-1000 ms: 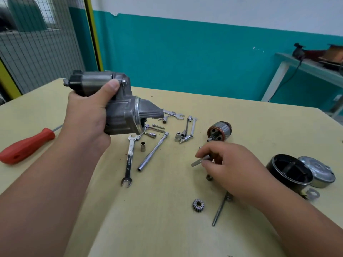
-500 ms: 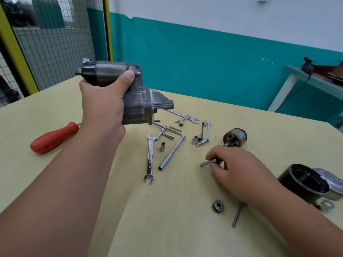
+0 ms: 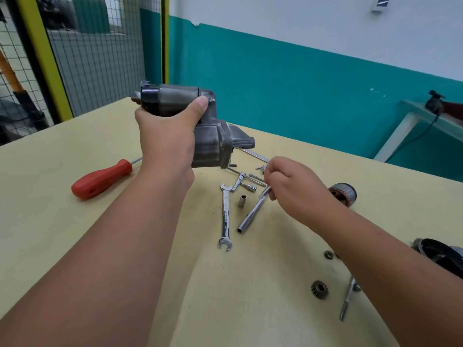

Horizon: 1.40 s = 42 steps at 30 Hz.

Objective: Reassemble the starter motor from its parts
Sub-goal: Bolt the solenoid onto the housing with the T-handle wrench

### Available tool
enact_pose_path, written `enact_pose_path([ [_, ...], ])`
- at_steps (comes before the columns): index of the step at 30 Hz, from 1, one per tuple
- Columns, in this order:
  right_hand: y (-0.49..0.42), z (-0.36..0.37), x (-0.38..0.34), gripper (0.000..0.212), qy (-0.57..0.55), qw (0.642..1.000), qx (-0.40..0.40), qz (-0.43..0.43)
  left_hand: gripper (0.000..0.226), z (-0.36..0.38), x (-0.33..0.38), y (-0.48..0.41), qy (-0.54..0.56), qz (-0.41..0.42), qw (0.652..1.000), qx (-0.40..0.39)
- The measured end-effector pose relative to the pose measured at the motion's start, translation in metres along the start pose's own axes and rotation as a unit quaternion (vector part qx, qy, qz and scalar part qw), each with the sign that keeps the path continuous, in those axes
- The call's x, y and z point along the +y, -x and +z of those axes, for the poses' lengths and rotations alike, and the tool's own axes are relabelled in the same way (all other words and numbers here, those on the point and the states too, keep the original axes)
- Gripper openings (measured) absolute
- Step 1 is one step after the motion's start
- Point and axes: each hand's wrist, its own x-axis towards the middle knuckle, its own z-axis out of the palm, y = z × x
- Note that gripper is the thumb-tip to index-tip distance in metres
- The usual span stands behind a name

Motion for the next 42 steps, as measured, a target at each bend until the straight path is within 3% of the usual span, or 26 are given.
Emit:
enact_pose_path([
  [3,-0.009,0.009,-0.001,0.036,-0.026,0.999,0.009,0.041,0.075,0.000,0.000,-0.001,0.004,-0.001,1.000,0.004],
  [7,-0.012,0.023,-0.003,0.023,0.077,0.996,-0.020,0.027,0.075,0.000,-0.001,-0.002,0.005,-0.008,1.000,0.006],
  [11,-0.018,0.039,-0.011,0.055,0.255,0.965,-0.063,0.014,0.076,-0.001,-0.003,-0.001,-0.003,-0.011,1.000,0.003],
  [16,-0.024,0.045,-0.012,0.022,0.302,0.948,-0.085,-0.042,0.076,0.000,-0.005,-0.002,-0.004,-0.017,1.000,0.005],
  [18,-0.023,0.043,-0.007,0.015,0.289,0.952,-0.088,-0.056,0.075,0.000,-0.005,-0.002,-0.005,-0.019,1.000,0.003],
  [23,-0.014,0.022,0.010,0.011,0.131,0.990,-0.048,-0.017,0.075,0.000,-0.006,-0.002,-0.003,-0.019,1.000,-0.001],
  [31,0.014,0.003,0.039,0.010,0.074,0.997,-0.029,-0.019,0.086,0.001,-0.007,-0.001,-0.011,-0.025,1.000,-0.006],
  [35,0.023,0.006,0.043,0.031,0.077,0.994,-0.043,-0.060,0.085,0.001,-0.009,-0.001,-0.018,-0.028,0.999,-0.004],
  [42,0.029,0.011,0.054,0.027,0.024,0.998,0.009,-0.062,0.084,0.001,-0.012,-0.002,-0.021,-0.030,0.999,-0.005],
])
